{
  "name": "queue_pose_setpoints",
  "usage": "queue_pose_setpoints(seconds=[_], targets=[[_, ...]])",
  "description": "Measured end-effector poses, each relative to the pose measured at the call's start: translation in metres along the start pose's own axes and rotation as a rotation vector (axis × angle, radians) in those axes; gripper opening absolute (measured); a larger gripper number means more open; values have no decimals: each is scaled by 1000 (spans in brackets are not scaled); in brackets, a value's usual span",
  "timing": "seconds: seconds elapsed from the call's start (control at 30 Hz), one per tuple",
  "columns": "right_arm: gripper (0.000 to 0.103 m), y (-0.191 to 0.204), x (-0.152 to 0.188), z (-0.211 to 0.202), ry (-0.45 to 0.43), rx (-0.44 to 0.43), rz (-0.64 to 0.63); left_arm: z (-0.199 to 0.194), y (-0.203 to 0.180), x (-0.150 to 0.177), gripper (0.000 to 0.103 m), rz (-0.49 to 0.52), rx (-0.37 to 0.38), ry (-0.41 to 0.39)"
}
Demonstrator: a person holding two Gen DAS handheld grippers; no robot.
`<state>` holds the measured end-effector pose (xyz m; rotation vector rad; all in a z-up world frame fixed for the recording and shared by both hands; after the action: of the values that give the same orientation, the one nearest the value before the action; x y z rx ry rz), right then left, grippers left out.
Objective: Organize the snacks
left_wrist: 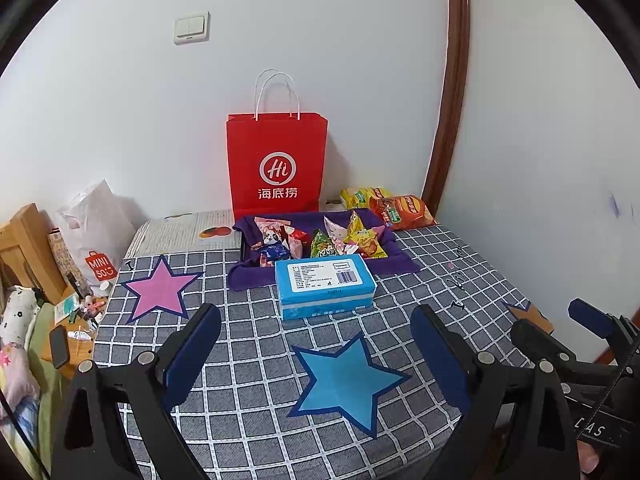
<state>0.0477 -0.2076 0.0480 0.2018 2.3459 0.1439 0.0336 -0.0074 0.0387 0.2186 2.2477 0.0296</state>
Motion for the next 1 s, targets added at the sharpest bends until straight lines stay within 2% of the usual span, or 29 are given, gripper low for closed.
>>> queue_pose_setpoints(seconds=[1.0], targets=[[99,3,1,-2,-6,-9,9,-1,1,0,96,-3,-1,0]])
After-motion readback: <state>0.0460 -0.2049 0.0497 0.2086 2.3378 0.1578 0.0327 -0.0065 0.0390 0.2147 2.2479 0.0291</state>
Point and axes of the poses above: each gripper's, at about its wrist camera, not at the fingertips, and z roughly the way its jaws point, y to its left, x to its underside, the point moved 1 cm from there along z, roughly the way its jaws point, and after that the axes turned 12 degrees about z, right-handed, at the moved point
